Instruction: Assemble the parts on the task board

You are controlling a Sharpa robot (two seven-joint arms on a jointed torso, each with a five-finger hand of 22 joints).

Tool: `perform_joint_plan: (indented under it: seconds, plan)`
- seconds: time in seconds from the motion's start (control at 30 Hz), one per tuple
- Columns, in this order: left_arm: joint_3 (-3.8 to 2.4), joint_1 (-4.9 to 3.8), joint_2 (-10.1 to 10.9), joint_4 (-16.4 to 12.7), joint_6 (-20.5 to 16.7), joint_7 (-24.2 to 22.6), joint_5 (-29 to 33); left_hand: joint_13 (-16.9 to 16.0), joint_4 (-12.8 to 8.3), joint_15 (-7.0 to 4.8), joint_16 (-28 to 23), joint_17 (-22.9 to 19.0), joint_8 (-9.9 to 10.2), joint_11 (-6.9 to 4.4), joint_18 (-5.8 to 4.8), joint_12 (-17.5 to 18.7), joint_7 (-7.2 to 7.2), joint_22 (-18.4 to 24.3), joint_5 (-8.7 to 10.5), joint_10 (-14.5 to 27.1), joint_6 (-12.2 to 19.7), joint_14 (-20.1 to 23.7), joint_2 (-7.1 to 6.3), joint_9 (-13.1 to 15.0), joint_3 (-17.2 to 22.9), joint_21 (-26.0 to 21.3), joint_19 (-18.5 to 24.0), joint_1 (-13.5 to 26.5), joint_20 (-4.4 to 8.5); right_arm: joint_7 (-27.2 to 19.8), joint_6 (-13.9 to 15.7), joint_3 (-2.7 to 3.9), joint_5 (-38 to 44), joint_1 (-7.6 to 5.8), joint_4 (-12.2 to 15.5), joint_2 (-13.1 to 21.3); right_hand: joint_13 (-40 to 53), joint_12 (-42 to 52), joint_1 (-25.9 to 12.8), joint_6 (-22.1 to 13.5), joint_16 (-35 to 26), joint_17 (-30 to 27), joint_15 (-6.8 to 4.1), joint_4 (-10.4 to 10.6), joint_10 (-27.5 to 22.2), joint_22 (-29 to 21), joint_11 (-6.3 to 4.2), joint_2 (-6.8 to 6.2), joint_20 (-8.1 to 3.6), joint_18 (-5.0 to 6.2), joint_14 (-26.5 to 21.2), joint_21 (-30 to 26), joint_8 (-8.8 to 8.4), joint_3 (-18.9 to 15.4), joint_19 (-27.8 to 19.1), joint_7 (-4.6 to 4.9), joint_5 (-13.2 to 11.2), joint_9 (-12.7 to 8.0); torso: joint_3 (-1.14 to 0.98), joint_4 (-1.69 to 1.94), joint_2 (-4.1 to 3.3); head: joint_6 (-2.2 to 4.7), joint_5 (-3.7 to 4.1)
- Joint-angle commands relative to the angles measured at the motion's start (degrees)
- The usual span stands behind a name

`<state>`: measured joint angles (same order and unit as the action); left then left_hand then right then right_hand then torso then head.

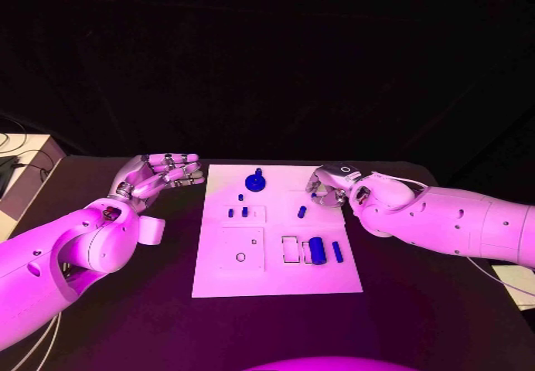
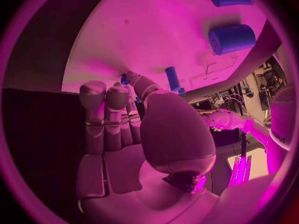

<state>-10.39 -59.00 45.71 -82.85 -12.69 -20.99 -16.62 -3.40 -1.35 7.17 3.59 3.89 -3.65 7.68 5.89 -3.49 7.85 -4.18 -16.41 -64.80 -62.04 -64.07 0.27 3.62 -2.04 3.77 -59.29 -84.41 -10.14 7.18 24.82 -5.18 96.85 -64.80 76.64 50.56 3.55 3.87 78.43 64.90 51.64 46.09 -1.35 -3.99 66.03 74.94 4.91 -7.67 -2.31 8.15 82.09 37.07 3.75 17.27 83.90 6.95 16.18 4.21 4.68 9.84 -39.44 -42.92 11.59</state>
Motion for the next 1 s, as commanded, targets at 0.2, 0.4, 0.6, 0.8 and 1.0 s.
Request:
perform_joint_plan:
  seconds: [0.2, 0.4, 0.6, 0.8, 1.0]
  plan:
    - [-0.06, 0.05, 0.1, -0.1, -0.3, -0.3, 0.6, 0.0, -0.4, 0.07, -0.1, 0.0, 0.2, 0.08, 1.23, 0.1, 0.34, 0.1, -0.13, 0.9, 0.9, 0.4, -0.09, -0.1, 0.6, 0.4, -0.7, 0.3, 0.11, 0.3, -2.0, -0.02, 0.7, 0.16, -0.4, -0.2, 0.0, -0.1, -1.5, 1.8, 0.2, -0.2, 0.15, 0.8, 1.2, 2.3, -0.43, 1.62, 0.07, 0.57, 0.0, 0.5, -0.11, 2.3, 3.3, -0.4, 0.3, 0.3, 0.01, -0.02, 0.01, -0.22, 0.01]
    - [-0.06, 0.06, 0.2, -0.1, -0.5, -0.1, 0.7, 0.0, -0.4, 0.09, -0.1, 0.0, 0.1, 0.12, 1.45, 0.1, 0.37, 0.1, -0.12, 1.0, 1.0, 0.4, -0.18, -0.1, 1.0, 0.4, -1.0, 0.4, 0.09, 0.3, -3.1, -0.02, 0.6, 0.22, -0.6, -0.3, 0.0, -0.2, -1.1, 2.7, 0.5, -0.2, -0.09, 0.4, 2.5, 2.6, -0.75, 2.59, -0.15, 0.35, 0.1, 1.4, -0.13, 3.5, 3.4, -0.4, 0.0, 0.4, 0.0, -0.01, 0.03, -0.34, 0.07]
    - [-0.06, 0.07, 0.3, -0.1, -0.4, 0.1, 0.8, 0.0, -0.4, 0.12, -0.1, 0.0, 0.1, 0.16, 1.52, 0.1, 0.42, 0.1, -0.09, 1.1, 0.9, 0.5, -0.24, -0.1, 1.1, 0.4, -1.1, 0.5, 0.03, 0.5, -3.7, -0.02, 0.6, 0.25, -0.5, -0.4, 0.0, -0.2, -1.6, 2.8, 0.7, -0.3, -0.11, -0.2, 2.7, 2.7, -0.81, 2.44, -0.25, 0.24, 0.0, 1.7, -0.1, 4.2, 3.3, -0.39, -0.1, 0.5, -0.02, -0.05, 0.0, -0.44, 0.03]
    - [-0.06, 0.1, 0.3, 0.0, -0.2, 0.3, 0.8, 0.0, -0.5, 0.17, -0.1, 0.0, 0.1, 0.22, 1.61, 0.1, 0.51, 0.1, -0.09, 1.3, 0.9, 0.6, -0.33, -0.1, 1.3, 0.3, -1.1, 0.6, -0.04, 0.7, -3.5, -0.02, 0.7, 0.26, -0.4, -0.3, 0.0, -0.2, -1.1, 3.1, 0.8, -0.4, -0.21, -0.8, 3.1, 2.7, -0.91, 2.73, -0.31, 0.24, 0.0, 1.9, -0.09, 4.5, 3.4, -0.29, 0.1, 0.5, -0.03, -0.03, 0.02, -0.45, 0.05]
    - [-0.06, 0.16, 0.4, 0.0, -0.1, 0.5, 0.8, 0.0, -0.5, 0.2, -0.1, 0.0, 0.1, 0.25, 1.64, 0.1, 0.51, 0.1, -0.09, 1.4, 0.9, 0.7, -0.25, -0.1, 1.4, 0.3, -1.0, 0.6, -0.07, 0.4, 0.5, -0.02, 0.5, 0.26, 0.0, -0.2, 0.2, 0.4, 1.0, 4.9, 2.0, 0.1, -0.86, -2.6, 6.4, 4.4, -2.0, 4.09, -0.73, -0.68, 0.5, 7.4, 0.13, 6.0, 3.7, -0.6, -2.7, 1.1, -0.05, -0.03, 0.02, -0.5, 0.06]
